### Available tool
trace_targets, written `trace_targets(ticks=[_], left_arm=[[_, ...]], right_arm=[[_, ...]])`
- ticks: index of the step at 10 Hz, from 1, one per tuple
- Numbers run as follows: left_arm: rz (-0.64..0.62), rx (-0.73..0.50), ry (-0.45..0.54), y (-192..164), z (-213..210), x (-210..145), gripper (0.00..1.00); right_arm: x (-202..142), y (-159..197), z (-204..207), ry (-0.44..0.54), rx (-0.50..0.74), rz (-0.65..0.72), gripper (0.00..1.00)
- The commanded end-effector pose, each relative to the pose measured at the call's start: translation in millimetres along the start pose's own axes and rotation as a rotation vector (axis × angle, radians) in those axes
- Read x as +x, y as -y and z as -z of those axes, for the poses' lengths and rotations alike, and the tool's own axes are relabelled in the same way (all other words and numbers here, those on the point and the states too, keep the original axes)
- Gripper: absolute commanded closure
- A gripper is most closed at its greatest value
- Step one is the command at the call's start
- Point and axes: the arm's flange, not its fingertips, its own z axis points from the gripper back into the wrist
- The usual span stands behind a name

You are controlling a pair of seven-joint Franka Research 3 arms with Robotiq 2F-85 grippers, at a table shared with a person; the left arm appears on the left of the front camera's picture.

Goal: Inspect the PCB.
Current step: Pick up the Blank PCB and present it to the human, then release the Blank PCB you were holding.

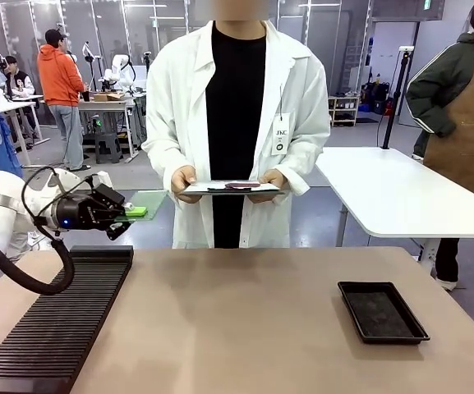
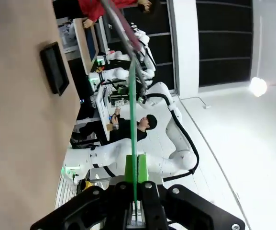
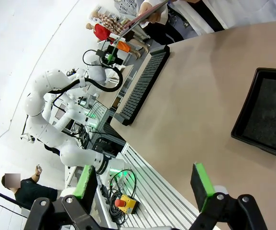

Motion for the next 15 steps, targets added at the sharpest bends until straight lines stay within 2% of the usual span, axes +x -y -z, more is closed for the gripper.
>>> trace_targets(ticks=[1, 3, 4, 15], left_arm=[[-0.035, 0.055, 0.021, -0.4, -1.3, 9.7, 0.97], [0.014, 0.028, 0.027, 1.7, -3.3, 15.6, 0.97], [-0.023, 0.034, 0.025, -6.8, -1.4, 3.5, 0.97], [-0.023, 0.034, 0.025, -6.8, -1.4, 3.5, 0.97]], right_arm=[[1.5, -0.2, -1.4, 0.008, 0.006, -0.014, 0.0], [1.5, -0.2, -1.4, 0.008, 0.006, -0.014, 0.0], [1.5, -0.2, -1.4, 0.008, 0.006, -0.014, 0.0], [1.5, -0.2, -1.4, 0.008, 0.006, -0.014, 0.0]])
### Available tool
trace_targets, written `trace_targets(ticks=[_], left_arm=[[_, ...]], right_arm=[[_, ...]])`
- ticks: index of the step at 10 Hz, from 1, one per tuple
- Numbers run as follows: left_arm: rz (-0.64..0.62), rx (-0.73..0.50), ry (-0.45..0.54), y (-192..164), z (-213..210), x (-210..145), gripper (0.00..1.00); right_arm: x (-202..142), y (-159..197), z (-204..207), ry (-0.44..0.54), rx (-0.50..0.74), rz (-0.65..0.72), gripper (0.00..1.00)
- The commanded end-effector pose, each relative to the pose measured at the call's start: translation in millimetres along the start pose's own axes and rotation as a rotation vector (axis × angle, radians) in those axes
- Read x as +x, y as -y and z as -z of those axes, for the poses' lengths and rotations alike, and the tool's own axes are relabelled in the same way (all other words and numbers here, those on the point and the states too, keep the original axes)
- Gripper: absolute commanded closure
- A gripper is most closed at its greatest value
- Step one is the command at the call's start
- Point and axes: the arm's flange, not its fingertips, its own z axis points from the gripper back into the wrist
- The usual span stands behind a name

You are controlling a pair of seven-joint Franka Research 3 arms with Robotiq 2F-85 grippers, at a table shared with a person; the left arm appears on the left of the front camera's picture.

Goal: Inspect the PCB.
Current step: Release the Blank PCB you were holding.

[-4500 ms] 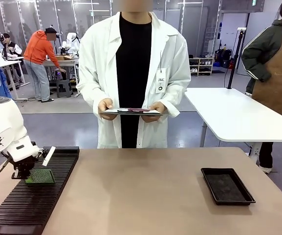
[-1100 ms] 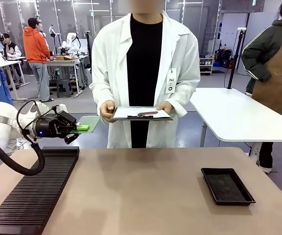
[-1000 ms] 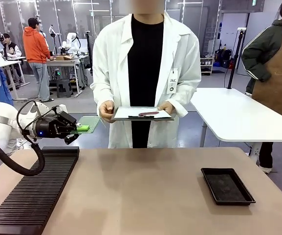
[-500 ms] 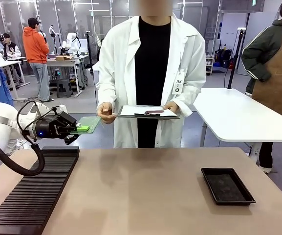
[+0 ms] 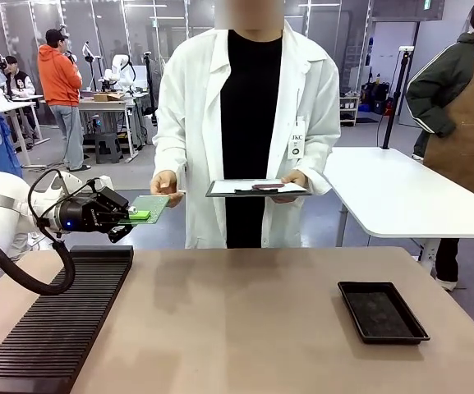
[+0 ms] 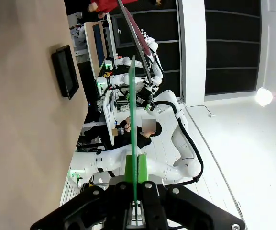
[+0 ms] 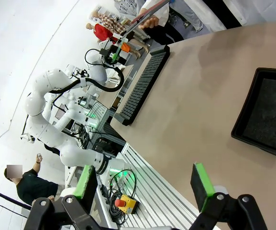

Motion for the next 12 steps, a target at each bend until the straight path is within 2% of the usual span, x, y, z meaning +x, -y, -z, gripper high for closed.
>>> trace_targets(ticks=[1, 12], left_arm=[[-0.003, -0.001, -0.004, -0.6, 1.6, -0.9, 0.97], [-0.003, -0.001, -0.004, -0.6, 1.6, -0.9, 0.97]], right_arm=[[1.5, -0.2, -1.3, 0.008, 0.006, -0.014, 0.0], [1.5, -0.2, -1.3, 0.008, 0.006, -0.014, 0.0]])
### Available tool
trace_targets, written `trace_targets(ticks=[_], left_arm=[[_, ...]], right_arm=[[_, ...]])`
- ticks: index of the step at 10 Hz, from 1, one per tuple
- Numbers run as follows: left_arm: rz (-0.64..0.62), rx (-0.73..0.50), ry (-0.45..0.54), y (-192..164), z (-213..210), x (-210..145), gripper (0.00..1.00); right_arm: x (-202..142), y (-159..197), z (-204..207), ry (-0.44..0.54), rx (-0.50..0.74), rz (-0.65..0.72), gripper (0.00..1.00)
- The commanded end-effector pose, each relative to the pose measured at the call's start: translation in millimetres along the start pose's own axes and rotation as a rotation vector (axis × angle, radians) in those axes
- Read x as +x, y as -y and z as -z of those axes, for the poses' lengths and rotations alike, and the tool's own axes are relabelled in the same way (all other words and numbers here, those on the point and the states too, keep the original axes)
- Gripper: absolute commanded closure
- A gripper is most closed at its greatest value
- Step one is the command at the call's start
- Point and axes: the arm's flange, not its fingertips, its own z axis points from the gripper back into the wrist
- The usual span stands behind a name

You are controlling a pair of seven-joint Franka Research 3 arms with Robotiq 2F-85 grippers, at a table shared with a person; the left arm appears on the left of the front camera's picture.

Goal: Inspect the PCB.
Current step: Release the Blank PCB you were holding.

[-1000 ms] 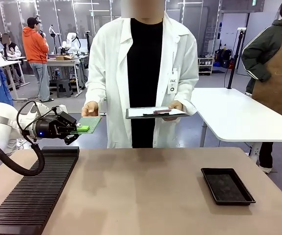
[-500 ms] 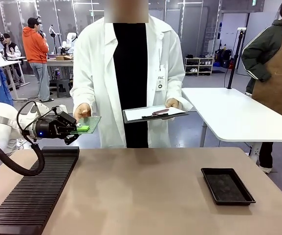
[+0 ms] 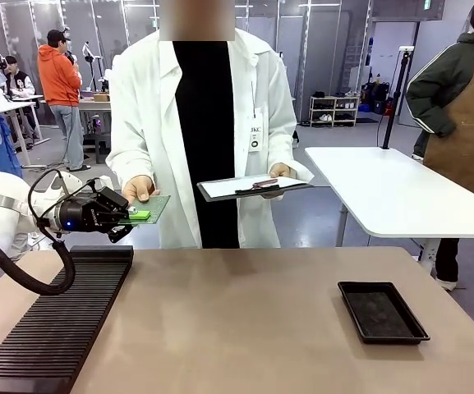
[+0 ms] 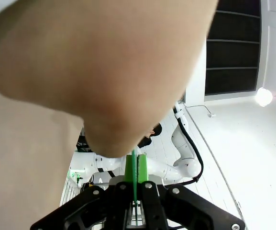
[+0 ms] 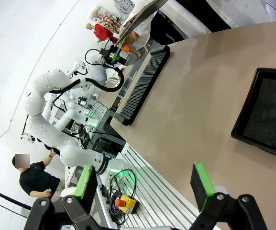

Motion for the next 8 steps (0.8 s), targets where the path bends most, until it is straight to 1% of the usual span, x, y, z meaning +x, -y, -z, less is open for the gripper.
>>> trace_targets(ticks=[1, 8], left_arm=[[-0.003, -0.001, -0.004, -0.5, 1.5, -0.9, 0.97], [0.0, 0.0, 0.0, 0.0, 0.3, 0.0, 0.97]], right_arm=[[1.5, -0.2, -1.3, 0.008, 0.006, -0.014, 0.0], [1.5, -0.2, -1.3, 0.008, 0.006, -0.014, 0.0]])
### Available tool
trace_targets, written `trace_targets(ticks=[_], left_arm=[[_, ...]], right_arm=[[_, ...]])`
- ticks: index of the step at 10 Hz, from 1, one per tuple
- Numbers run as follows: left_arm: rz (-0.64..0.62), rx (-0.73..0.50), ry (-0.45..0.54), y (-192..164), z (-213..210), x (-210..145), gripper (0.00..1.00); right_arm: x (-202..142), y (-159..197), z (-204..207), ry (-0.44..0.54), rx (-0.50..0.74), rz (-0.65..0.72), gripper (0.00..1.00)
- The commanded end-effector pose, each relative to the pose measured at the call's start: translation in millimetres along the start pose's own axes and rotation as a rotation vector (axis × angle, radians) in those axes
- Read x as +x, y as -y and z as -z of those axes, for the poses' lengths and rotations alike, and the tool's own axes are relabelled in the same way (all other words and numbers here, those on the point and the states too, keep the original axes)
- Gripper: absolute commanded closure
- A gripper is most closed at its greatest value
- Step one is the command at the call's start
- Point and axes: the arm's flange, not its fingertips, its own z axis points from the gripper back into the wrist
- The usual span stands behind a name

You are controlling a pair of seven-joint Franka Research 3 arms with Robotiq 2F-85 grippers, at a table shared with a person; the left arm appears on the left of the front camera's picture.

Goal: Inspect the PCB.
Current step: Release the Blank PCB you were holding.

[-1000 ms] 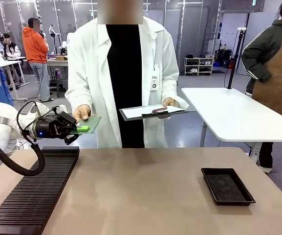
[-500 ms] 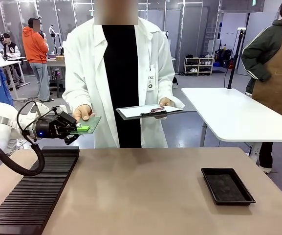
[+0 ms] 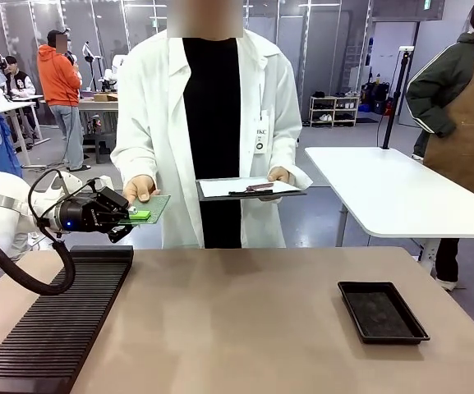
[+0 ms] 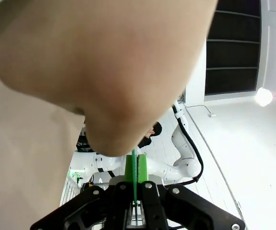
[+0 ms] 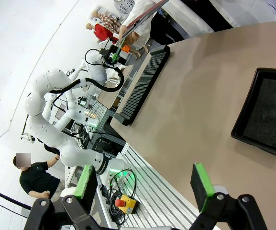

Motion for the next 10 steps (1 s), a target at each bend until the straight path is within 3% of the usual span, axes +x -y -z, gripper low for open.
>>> trace_targets(ticks=[1, 2, 3, 4, 5, 6, 7, 10], left_arm=[[-0.002, 0.012, -0.015, 2.5, -1.5, 1.2, 0.62], [0.004, 0.013, -0.009, 4.9, -3.4, 3.2, 0.62], [0.0, 0.013, -0.009, 6.7, -5.7, 4.1, 0.26], [0.007, 0.015, -0.014, 11.8, -12.9, 5.6, 0.58], [0.013, 0.028, -0.032, 19.1, -21.3, 5.2, 0.0], [0.012, 0.043, -0.039, 24.1, -27.7, 3.8, 0.22], [0.004, 0.045, -0.046, 25.4, -30.1, 3.0, 0.0], [-0.007, 0.031, -0.043, 25.9, -31.5, 2.6, 0.0]], right_arm=[[1.5, -0.2, -1.3, 0.008, 0.006, -0.014, 0.0], [1.5, -0.2, -1.3, 0.008, 0.006, -0.014, 0.0], [1.5, -0.2, -1.3, 0.008, 0.006, -0.014, 0.0], [1.5, -0.2, -1.3, 0.008, 0.006, -0.014, 0.0], [1.5, -0.2, -1.3, 0.008, 0.006, -0.014, 0.0], [1.5, -0.2, -1.3, 0.008, 0.006, -0.014, 0.0], [1.5, -0.2, -1.3, 0.008, 0.006, -0.014, 0.0], [1.5, -0.2, -1.3, 0.008, 0.006, -0.014, 0.0]])
